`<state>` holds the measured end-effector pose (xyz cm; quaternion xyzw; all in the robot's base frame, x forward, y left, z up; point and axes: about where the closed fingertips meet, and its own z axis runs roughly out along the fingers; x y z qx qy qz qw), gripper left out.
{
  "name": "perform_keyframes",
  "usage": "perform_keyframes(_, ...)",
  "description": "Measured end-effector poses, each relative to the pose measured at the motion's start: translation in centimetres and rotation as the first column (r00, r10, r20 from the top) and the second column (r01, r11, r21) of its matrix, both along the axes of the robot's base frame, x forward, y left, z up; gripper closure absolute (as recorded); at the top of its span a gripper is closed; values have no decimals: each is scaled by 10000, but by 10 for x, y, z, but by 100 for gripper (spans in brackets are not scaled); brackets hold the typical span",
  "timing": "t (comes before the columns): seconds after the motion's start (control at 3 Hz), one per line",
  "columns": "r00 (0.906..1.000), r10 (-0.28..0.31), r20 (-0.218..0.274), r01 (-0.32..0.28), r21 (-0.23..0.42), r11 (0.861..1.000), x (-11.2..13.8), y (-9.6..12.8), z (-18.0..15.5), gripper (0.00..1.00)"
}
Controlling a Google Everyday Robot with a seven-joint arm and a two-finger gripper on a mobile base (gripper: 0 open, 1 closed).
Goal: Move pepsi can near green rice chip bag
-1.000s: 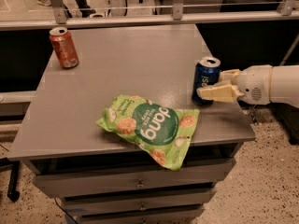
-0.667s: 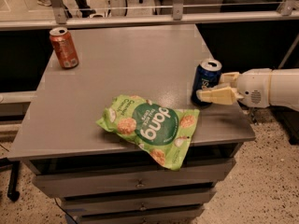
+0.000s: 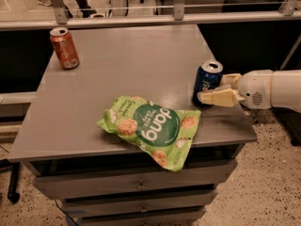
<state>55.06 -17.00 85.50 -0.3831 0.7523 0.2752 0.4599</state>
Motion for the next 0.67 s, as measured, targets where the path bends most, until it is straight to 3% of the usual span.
perform_keyframes(0.33, 9999, 76, -104, -75, 80, 9999, -6, -2, 0, 12)
perform_keyframes(0.67, 9996, 270, 88, -273, 321, 9991, -13, -9, 13, 0)
